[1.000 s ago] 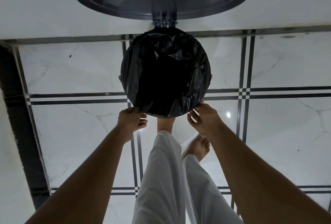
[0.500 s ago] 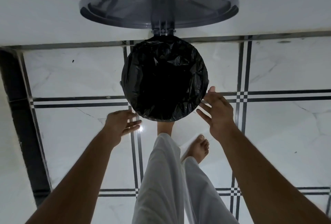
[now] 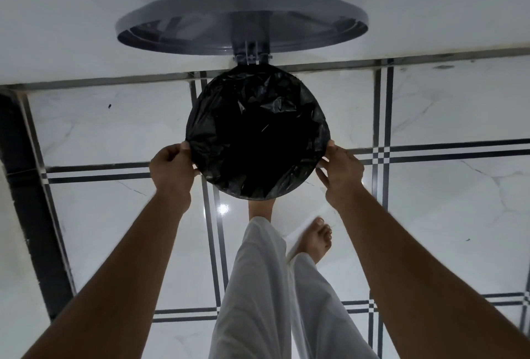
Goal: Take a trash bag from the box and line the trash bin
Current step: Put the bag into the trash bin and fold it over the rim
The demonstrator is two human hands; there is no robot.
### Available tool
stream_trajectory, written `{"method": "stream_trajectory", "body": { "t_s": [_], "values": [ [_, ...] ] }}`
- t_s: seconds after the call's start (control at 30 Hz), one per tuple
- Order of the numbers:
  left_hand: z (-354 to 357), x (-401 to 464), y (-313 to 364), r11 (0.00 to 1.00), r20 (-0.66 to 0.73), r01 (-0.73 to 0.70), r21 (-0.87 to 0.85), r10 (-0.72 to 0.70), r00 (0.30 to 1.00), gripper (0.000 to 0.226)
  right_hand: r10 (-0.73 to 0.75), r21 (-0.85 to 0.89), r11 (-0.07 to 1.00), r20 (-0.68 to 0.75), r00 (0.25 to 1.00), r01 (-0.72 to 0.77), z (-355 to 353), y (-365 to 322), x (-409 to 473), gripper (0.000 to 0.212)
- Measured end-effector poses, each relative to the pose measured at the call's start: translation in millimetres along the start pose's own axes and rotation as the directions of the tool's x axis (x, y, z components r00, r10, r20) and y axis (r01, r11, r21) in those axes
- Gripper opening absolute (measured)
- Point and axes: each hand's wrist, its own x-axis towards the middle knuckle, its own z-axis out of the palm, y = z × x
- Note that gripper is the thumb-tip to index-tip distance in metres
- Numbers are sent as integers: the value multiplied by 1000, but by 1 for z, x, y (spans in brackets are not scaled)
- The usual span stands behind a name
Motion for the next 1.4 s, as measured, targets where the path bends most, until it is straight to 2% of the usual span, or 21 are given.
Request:
{"method": "stream_trajectory", "body": {
  "t_s": [0.1,0.23,0.3,0.37,0.43,0.53,0.6,0.67,0.77,0.87,0.97,1.03,1.13,1.2,1.27,1.33,1.4],
  "values": [
    [-3,12,5,997,61,72,10,-72,996,16,122,-33,992,12,993,-121,3,-10,11,8],
    [-9,26,8,988,137,132,86,-143,980,21,184,-86,980,66,981,-178,4,-19,21,11],
    [-11,32,10,979,198,160,127,-183,963,28,179,-134,977,93,980,-165,0,-21,21,12],
    [-12,39,14,966,232,206,158,-239,943,25,148,-161,978,94,984,-132,-3,-24,20,14],
    [-11,45,21,963,231,224,147,-254,939,21,28,-183,983,87,996,-11,-5,-30,18,18],
    [-5,44,39,994,170,106,38,-111,979,14,-271,-258,919,138,953,299,-1,-36,15,18],
    [4,43,52,999,208,-38,32,30,978,15,-338,-319,867,188,922,382,10,-40,7,25],
    [16,44,59,985,235,-140,97,114,965,32,-342,-377,835,215,915,401,24,-44,3,36],
    [31,52,66,926,159,-244,287,205,966,47,-315,-413,835,183,931,363,41,-50,-4,51],
    [33,58,72,863,187,-336,377,284,940,56,-255,-431,849,176,951,308,51,-56,-8,49],
    [30,55,74,851,238,-416,321,353,905,44,-257,-427,850,178,950,310,53,-57,-9,47],
    [29,51,69,788,269,-485,380,407,873,41,-280,-433,838,177,943,331,51,-55,-9,45],
    [27,46,66,680,255,-578,452,523,814,20,-310,-442,824,176,935,356,49,-51,-12,46],
    [26,48,70,655,235,-606,452,568,789,21,-328,-466,801,185,926,377,48,-48,-12,49],
    [30,54,76,711,223,-570,413,528,820,29,-365,-486,769,198,910,414,49,-47,-12,51],
    [36,61,82,815,243,-479,326,417,876,32,-389,-499,749,203,899,437,49,-47,-9,51],
    [39,73,93,919,310,-320,230,242,919,19,-404,-514,730,208,891,451,50,-46,-6,49]
  ]
}}
